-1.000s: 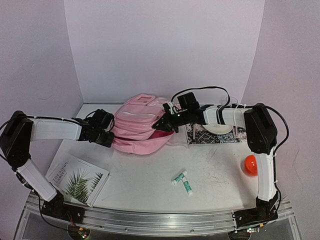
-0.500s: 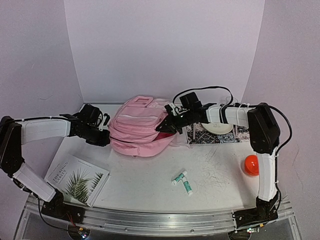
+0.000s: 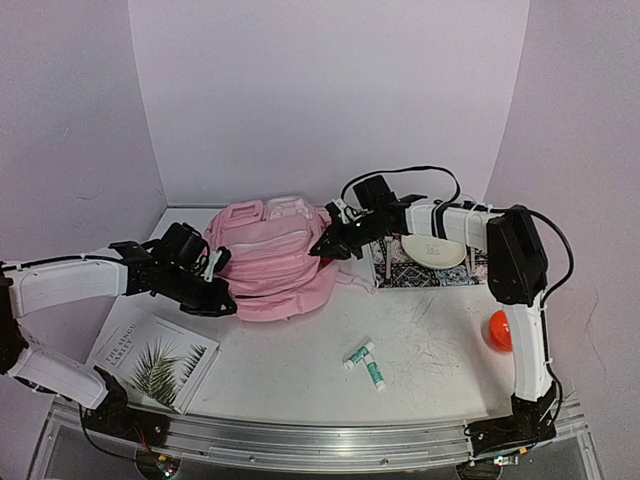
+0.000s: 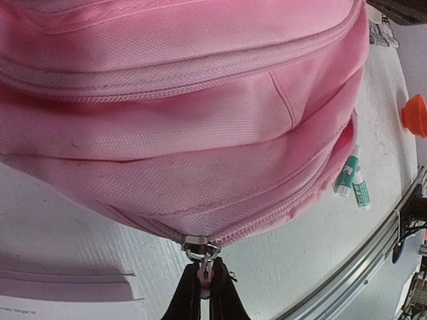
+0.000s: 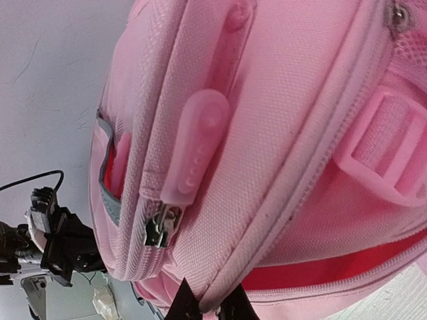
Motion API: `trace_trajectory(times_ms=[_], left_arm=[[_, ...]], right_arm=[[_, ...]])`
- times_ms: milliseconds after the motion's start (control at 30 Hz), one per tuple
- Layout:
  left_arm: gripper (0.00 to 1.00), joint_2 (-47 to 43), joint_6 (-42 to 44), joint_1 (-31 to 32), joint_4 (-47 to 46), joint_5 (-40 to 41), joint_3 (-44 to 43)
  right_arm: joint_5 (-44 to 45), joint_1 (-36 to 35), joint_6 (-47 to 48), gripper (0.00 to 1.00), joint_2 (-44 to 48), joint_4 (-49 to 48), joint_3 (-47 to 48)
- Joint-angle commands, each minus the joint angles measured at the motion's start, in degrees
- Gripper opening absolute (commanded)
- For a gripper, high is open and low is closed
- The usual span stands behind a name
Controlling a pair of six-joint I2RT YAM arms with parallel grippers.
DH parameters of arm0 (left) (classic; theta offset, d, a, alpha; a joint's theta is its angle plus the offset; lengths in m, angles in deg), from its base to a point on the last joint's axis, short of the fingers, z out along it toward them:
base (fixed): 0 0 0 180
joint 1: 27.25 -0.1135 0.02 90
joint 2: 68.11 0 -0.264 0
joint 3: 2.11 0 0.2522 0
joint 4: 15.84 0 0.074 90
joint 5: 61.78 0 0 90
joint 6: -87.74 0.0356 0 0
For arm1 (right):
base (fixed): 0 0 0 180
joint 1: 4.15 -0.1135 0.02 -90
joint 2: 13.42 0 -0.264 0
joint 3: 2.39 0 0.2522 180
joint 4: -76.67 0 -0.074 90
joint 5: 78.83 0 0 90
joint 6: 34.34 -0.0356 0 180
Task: Pack the student bag
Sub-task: Adjust the student bag at the center of the board.
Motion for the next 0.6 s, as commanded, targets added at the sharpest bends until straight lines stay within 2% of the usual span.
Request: trace_trajectory(times_ms=[0, 167, 333, 400, 567], left_arm=[[0.00, 2.32, -4.69, 3.01, -1.47, -4.42, -3.32], [0.00, 9.25, -7.71, 6.00, -4.47, -5.64, -7.52], [0.00, 15.70, -9.50, 8.85, -5.98, -6.02, -13.30], [0.00, 18.19, -10.02, 9.63, -6.47, -6.22, -15.38], [0.00, 22.46, -10.82, 11.93, -7.30, -7.32, -20.27]], right_arm=[[10.57, 1.57, 1.76, 0.21, 7.85, -5.74, -3.11], [17.57, 0.82, 1.08, 0.37, 18.76, -5.83, -14.93], [23.19, -3.22, -6.39, 0.61, 27.45, -9.84, -27.61], [25.64, -5.89, -10.57, 0.67, 29.69, -13.07, -32.45], [28.67, -10.32, -24.02, 0.72, 33.05, -26.10, -44.77]])
